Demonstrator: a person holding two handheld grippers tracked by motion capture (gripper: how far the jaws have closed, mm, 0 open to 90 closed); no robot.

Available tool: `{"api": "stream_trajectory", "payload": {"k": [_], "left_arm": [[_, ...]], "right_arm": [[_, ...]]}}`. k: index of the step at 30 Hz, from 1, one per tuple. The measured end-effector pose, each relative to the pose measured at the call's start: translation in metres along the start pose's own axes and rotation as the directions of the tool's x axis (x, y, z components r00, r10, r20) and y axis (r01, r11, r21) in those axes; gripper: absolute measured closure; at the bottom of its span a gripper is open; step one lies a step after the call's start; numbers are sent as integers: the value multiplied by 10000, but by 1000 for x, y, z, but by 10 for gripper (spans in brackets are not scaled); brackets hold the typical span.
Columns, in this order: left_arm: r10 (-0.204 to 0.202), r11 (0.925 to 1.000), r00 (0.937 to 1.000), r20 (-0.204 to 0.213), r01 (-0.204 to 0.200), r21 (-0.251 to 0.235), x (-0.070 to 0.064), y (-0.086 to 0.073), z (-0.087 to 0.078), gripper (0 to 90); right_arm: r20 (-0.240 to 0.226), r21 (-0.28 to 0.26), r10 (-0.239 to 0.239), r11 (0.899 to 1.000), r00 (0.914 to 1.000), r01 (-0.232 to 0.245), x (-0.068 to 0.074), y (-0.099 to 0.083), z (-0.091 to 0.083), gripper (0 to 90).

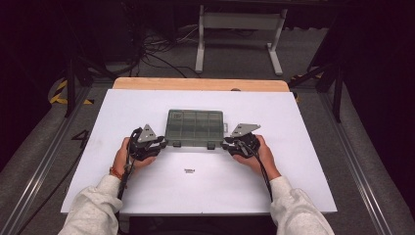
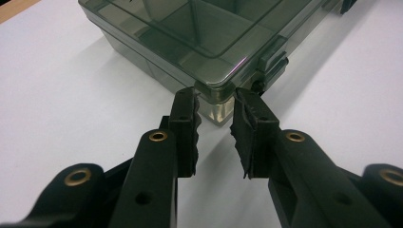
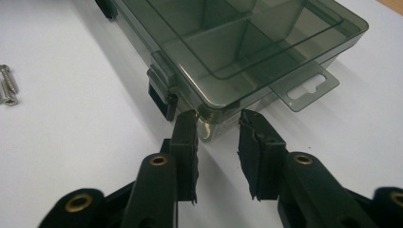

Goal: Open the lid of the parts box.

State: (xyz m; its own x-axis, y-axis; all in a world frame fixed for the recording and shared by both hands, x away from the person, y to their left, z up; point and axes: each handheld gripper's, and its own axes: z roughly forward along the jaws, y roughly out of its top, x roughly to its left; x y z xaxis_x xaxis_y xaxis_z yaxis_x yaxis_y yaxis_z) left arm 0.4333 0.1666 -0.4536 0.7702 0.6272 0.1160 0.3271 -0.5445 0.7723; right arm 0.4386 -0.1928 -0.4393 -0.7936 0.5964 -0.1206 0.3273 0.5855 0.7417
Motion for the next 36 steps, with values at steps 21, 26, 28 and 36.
{"api": "stream_trajectory", "payload": {"k": [21,26,28,36], "left_arm": [[-29,10000,10000,71,29,19,0,0,0,717],[-41,10000,10000,80,41,-3,1,0,1,714],[-42,10000,10000,76,41,11,1,0,1,712],[-59,10000,10000,72,59,9,0,0,1,711]], "right_arm": [[-101,-81,186,9998,9998,-187,-1,-1,-2,722],[-145,53,239,9997,9996,-238,-2,-2,0,717],[-186,49,196,9998,9996,-195,-2,-2,1,729],[-164,0,179,9998,9997,-179,-1,-1,-1,757]]}}
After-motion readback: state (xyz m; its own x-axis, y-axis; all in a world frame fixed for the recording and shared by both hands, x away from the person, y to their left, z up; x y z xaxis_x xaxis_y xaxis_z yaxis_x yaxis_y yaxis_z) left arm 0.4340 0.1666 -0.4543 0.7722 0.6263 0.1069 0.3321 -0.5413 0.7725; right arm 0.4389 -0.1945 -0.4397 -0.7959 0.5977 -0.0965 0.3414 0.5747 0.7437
